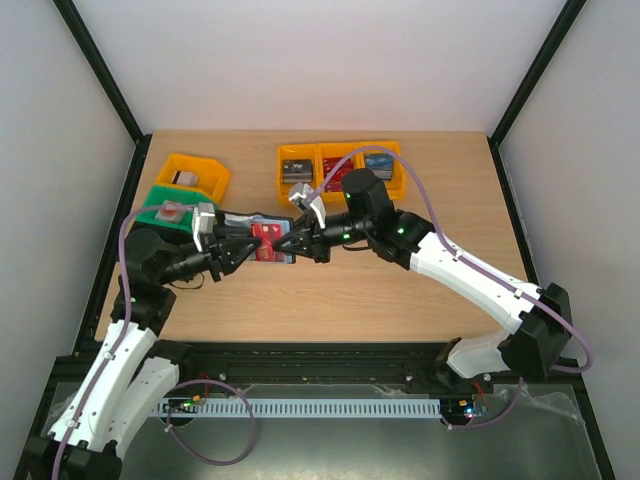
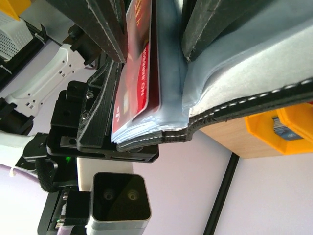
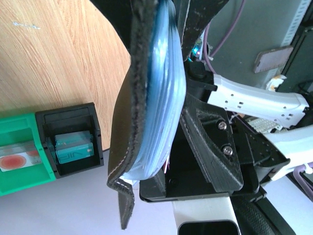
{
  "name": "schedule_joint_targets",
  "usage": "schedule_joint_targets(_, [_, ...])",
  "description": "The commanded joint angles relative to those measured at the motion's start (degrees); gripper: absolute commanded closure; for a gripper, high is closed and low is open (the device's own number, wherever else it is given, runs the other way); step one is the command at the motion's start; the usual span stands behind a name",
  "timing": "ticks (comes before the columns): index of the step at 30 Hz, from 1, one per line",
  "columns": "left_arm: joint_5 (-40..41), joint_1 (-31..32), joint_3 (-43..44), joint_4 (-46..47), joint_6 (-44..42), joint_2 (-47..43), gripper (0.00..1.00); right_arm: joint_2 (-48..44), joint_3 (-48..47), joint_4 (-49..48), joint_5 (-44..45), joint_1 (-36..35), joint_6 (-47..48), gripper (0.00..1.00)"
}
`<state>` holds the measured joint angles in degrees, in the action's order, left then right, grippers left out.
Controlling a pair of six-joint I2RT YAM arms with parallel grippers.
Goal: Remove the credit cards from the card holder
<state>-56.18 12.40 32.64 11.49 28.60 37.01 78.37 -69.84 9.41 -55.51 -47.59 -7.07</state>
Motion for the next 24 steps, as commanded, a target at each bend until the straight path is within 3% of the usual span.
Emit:
schedule_joint_targets(1, [-0.59,2.23,-0.79,2.62,1.55,2.61,0.68,-0.68,-1.22,-14.29,-8.99,-2.51,-2.65,0.98])
schedule_joint_targets(4, [-3.49,3.36,-0.26,3.47,1.42,2.94,0.75,0.17,-1.29,-16.50,-7.78,-2.54,-3.95,0.98])
schedule_joint_targets(7, [-5.29,3.26,0.31,3.23,1.63,2.25,0.97,0.81,-1.90,-15.37,-7.33,-2.59,-3.05,0.98])
schedule_joint_targets(10, [-6.41,1.96,0.84,2.43,2.59,1.02,0.98,0.18,-1.40,-13.20,-7.79,-2.36,-0.97,0.98])
schedule_joint_targets(18, [-5.39,-0.15,-0.58,6.86,8.10,-0.39,0.98,-2.51,0.38,-10.01,-7.75,-1.22,0.68,0.75])
schedule_joint_targets(24, [-5.97,-0.37,-0.69,7.18,8.01,-0.78,0.98,-3.77,1.76,-8.96,-6.38,-0.70,1.09,0.69])
